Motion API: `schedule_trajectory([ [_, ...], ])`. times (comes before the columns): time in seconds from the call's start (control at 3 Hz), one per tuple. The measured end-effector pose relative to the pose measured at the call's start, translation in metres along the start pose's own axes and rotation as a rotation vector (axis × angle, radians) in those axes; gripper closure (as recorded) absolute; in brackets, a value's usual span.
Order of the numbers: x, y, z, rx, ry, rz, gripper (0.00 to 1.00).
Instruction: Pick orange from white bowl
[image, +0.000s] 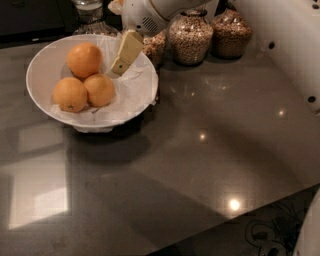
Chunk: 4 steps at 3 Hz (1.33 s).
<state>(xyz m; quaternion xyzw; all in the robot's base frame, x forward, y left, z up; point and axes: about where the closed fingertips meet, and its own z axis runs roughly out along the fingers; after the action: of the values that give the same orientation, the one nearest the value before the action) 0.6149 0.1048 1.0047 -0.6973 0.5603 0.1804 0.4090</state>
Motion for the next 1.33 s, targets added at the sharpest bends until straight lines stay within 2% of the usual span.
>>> schedule_trajectory([
  [0.33, 0.0, 0.0, 0.0, 0.0, 0.0, 0.0, 0.0],
  [0.67, 0.003, -0.004, 0.01, 0.04, -0.062, 0.015, 0.0],
  [1.0, 0.004, -0.013, 0.03, 0.102, -0.183, 0.088, 0.0],
  [1.33, 0.008, -0.013, 0.029, 0.155, -0.219, 0.206, 0.0],
])
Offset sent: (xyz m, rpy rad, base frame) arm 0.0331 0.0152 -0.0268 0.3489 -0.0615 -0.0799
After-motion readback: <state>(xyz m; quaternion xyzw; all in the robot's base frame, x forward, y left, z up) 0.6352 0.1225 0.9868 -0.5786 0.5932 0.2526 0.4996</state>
